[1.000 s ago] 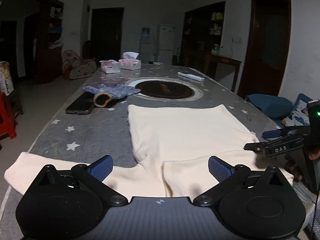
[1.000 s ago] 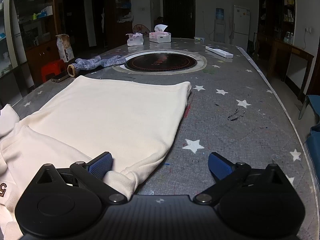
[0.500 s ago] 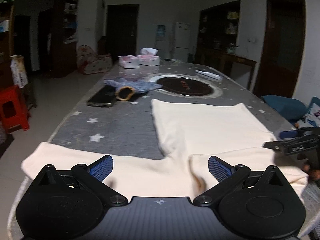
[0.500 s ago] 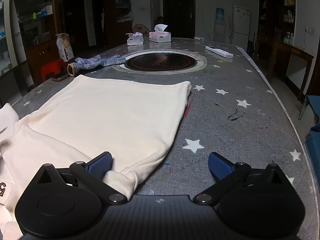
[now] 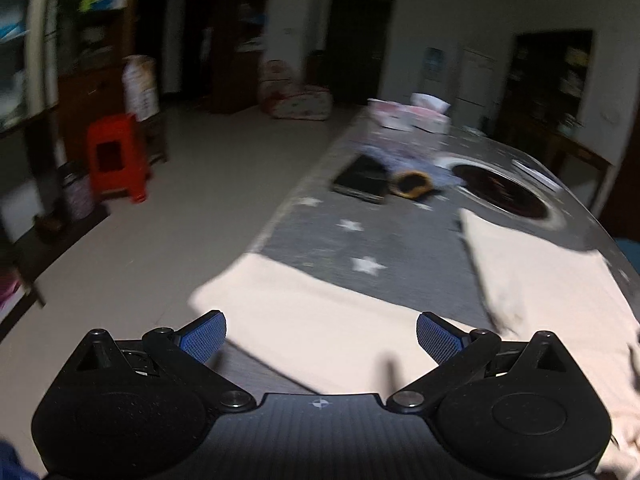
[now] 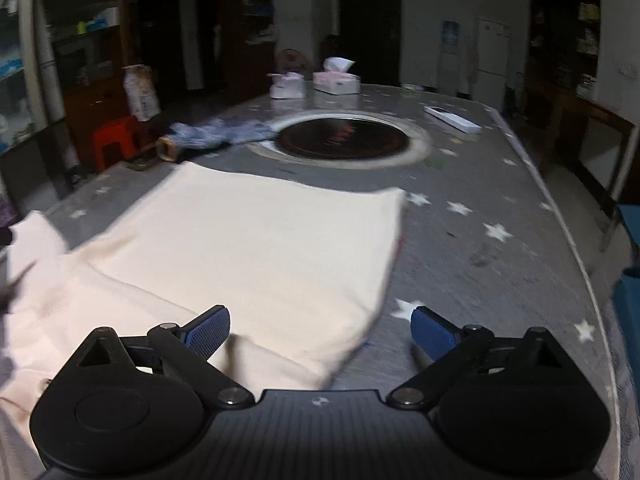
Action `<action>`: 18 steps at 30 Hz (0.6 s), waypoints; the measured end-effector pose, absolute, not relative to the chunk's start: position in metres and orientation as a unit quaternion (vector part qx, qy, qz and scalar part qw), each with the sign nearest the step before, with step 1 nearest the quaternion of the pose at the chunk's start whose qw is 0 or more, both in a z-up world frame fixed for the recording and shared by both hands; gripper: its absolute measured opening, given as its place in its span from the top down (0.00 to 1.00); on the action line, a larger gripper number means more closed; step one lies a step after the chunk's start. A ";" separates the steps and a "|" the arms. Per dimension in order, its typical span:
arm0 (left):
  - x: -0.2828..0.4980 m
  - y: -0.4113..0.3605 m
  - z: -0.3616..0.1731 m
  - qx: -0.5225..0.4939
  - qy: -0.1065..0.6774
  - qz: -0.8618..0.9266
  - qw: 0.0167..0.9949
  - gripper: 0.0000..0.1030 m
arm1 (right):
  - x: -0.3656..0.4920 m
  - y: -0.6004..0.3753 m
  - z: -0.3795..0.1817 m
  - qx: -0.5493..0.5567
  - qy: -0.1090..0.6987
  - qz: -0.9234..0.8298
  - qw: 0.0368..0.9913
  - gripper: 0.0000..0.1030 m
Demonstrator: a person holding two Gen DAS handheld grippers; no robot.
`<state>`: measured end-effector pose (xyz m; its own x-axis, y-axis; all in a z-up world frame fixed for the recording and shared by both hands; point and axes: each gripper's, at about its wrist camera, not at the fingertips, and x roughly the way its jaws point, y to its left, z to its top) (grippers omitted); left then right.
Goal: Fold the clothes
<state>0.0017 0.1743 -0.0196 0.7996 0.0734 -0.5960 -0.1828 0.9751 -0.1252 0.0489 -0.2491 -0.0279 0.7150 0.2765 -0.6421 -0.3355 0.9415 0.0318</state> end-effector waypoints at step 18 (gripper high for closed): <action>0.017 0.233 -0.051 -0.162 0.330 0.133 0.920 0.03 | 0.034 -0.162 -0.032 -0.079 0.380 0.306 0.869 0.22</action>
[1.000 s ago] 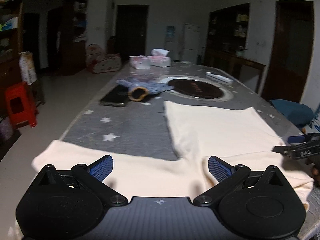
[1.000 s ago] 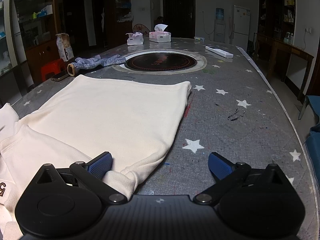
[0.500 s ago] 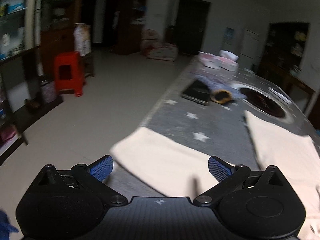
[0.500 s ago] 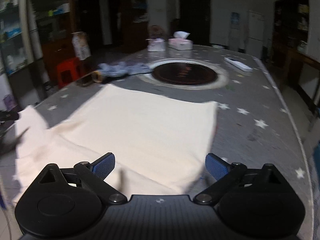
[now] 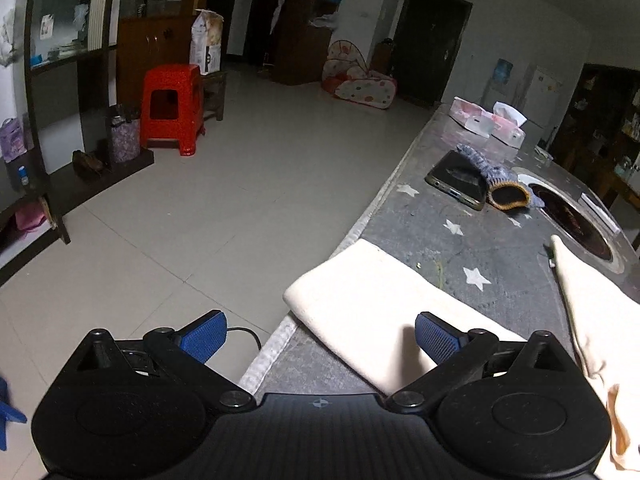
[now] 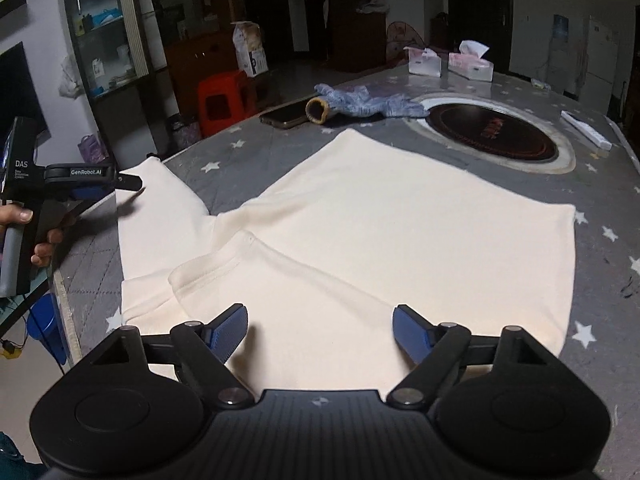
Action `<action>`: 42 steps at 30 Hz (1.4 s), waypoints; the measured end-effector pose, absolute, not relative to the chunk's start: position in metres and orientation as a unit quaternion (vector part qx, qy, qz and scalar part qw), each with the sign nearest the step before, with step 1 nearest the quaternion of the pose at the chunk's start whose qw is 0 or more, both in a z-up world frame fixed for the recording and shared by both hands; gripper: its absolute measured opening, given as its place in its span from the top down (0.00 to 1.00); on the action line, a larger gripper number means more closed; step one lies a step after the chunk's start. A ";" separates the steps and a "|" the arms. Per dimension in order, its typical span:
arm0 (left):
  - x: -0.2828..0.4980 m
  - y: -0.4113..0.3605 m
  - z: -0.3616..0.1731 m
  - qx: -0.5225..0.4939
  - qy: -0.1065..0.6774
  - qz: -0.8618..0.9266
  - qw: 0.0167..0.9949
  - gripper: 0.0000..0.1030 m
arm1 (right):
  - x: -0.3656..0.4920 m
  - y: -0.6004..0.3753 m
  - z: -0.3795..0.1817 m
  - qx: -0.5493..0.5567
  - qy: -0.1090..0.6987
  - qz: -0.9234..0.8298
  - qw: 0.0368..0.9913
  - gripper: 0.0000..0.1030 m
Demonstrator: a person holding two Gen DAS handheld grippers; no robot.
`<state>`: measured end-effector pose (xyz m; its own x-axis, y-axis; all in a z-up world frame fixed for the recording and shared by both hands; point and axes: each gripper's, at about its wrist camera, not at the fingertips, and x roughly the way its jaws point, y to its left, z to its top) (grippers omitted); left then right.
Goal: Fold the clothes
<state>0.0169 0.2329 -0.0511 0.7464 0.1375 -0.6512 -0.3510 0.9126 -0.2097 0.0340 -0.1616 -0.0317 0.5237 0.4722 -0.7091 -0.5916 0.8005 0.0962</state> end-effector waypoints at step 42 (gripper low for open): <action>-0.009 0.071 0.070 -0.140 0.197 -0.169 0.956 0.94 | 0.006 -0.220 -0.010 -0.022 0.343 0.279 0.897 0.47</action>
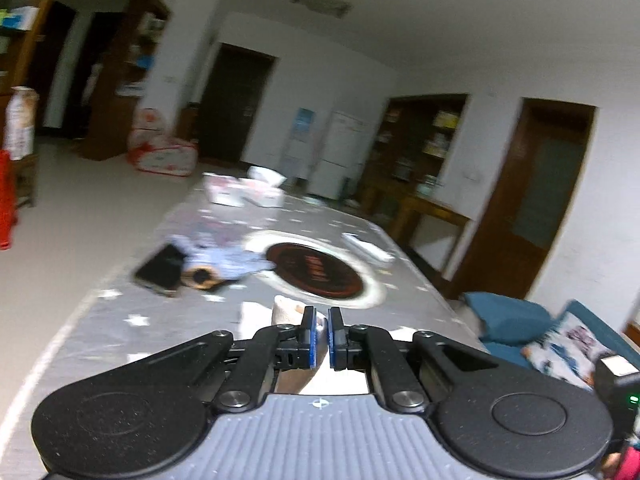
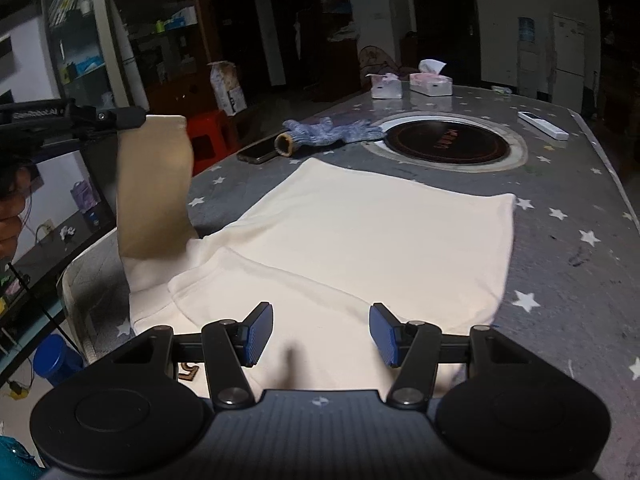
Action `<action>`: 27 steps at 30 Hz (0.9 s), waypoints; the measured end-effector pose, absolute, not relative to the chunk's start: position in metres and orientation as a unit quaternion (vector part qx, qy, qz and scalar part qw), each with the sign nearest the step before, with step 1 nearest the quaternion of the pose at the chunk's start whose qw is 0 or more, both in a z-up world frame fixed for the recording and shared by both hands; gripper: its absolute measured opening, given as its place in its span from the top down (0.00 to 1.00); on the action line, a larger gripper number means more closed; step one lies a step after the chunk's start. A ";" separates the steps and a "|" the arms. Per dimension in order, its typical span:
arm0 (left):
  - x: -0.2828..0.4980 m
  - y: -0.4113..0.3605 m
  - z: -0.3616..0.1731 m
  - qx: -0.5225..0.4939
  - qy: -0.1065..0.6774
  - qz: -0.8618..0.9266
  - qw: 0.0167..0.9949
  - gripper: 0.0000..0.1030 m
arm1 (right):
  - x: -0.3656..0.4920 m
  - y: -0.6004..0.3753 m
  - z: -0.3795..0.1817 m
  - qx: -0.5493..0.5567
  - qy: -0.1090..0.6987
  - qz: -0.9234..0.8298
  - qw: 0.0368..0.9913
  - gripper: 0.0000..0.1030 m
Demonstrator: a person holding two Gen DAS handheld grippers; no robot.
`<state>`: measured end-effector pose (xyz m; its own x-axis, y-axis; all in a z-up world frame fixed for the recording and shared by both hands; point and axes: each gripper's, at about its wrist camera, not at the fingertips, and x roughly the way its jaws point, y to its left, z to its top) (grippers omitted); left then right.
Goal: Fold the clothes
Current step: 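Lift the sleeve and fold it across the body, open left gripper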
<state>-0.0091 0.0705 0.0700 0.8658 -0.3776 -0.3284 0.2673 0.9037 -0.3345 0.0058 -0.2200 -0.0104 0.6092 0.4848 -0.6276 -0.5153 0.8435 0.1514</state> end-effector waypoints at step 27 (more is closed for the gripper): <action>0.003 -0.030 0.006 -0.123 0.297 -0.348 0.881 0.69 | -0.009 -0.291 -0.006 0.019 0.333 0.188 0.924 0.47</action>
